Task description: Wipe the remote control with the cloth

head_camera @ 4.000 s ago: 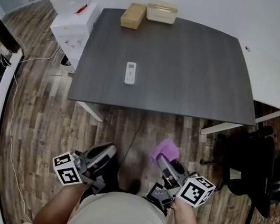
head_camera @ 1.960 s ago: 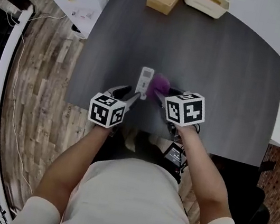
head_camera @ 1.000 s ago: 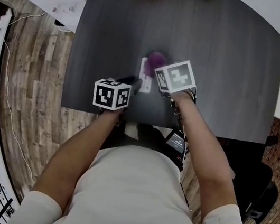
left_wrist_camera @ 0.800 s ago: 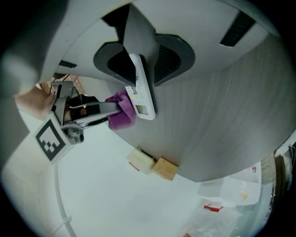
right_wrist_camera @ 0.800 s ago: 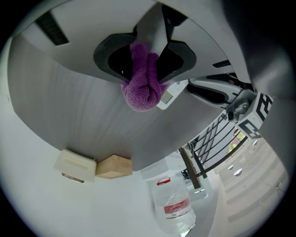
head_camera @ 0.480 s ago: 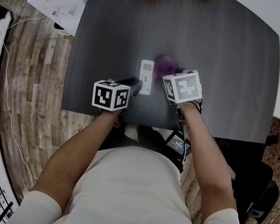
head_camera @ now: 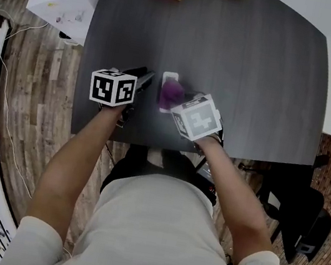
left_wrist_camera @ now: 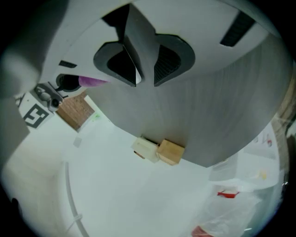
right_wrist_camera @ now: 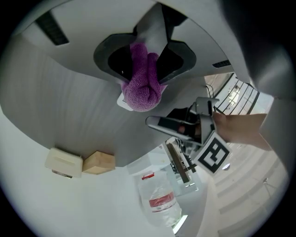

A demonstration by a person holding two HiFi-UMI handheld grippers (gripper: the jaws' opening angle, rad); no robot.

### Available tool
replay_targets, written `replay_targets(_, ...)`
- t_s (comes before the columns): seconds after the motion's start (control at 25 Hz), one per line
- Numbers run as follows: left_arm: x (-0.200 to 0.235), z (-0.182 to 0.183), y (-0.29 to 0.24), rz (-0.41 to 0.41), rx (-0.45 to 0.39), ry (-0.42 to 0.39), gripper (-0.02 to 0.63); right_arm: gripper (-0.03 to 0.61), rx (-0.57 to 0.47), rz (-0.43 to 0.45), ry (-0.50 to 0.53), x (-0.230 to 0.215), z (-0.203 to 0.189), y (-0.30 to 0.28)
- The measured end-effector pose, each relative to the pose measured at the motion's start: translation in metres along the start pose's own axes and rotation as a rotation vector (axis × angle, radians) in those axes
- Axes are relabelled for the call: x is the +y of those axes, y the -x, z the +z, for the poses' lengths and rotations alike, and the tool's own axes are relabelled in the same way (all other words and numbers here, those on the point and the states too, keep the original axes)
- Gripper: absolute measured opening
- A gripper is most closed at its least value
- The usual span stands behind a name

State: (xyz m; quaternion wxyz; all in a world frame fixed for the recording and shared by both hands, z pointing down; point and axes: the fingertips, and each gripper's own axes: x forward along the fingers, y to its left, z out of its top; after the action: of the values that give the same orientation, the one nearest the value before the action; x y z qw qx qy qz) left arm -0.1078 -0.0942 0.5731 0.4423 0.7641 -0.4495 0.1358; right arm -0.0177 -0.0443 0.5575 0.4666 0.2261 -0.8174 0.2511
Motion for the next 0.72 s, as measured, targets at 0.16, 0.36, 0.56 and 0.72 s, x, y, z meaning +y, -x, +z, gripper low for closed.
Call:
replay_targets(0.16, -0.013, 0.02, -0.028, -0.031, 0.127, -0.23, 0.124, 0.132, 0.021, 0.005, 0.005, 0.005, 0.0, -0.003)
replay_targets(0.36, -0.036, 0.016, -0.058, -0.103, 0.31, -0.477, 0.115, 0.132, 0.054, -0.008, 0.037, 0.005, 0.0, -0.006)
replay_targets(0.56, -0.042, 0.004, -0.074, -0.131, 0.431, -0.614, 0.098, 0.132, 0.068, -0.01, 0.037, 0.004, -0.002, -0.006)
replay_targets(0.72, -0.044, 0.003, -0.077, -0.17, 0.455, -0.595, 0.091, 0.132, 0.078, -0.011, 0.035, 0.003, -0.003, -0.007)
